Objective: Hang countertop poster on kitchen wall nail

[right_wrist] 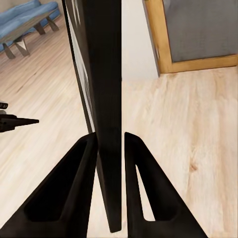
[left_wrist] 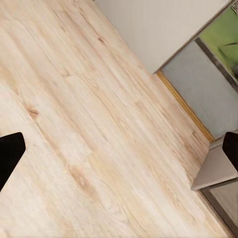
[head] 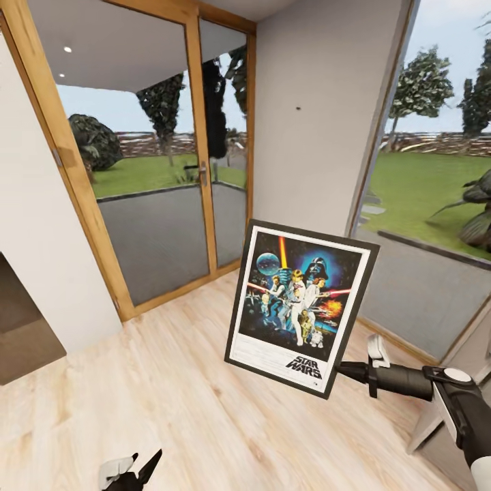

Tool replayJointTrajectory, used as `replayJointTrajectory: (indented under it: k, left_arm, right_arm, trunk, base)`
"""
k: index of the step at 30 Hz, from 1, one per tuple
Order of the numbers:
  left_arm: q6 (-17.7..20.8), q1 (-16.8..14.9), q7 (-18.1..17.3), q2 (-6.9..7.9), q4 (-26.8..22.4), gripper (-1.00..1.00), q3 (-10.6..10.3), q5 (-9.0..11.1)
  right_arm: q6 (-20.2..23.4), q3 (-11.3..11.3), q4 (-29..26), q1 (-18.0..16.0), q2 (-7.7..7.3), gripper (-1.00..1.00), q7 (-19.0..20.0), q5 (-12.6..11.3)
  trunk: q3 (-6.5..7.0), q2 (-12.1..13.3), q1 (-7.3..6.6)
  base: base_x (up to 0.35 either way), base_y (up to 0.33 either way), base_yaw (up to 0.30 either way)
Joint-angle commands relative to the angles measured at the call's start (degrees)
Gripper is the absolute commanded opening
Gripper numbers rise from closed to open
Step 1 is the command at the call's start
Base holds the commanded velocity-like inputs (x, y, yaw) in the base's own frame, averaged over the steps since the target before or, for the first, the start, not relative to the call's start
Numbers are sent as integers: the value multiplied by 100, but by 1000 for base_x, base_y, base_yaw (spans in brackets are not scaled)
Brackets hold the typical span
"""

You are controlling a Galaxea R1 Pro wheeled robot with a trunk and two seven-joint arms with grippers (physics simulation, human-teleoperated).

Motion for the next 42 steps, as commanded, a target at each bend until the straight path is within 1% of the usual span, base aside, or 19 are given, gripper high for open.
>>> replayJointTrajectory:
  k: [1,10,31,37,42]
  left_arm:
    - [-22,-5,-12,0,3,100,-48,45]
    - [-22,-5,-12,-1,3,100,-48,45]
    - [-22,-5,-12,3,3,100,-48,45]
    - [-22,-5,-12,4,3,100,-48,45]
    - [-22,-5,-12,2,3,100,-48,45]
  right_arm:
    - [77,-17,-9,-7,4,-100,48,30]
    - [77,-19,-9,2,35,-100,48,31]
    - [77,-20,-9,2,39,-100,48,32]
    - [77,-20,-9,2,39,-100,48,32]
    - [77,-17,-9,2,39,-100,48,32]
  trunk:
    - [-13,-12,6]
    - [-13,-12,6]
    - [-13,-12,6]
    - [-13,-12,6]
    - [-13,-12,6]
  base:
    - [217,282,2]
    - [218,282,1]
    - [233,283,-2]
    - [235,283,-112]
    - [235,283,-239]
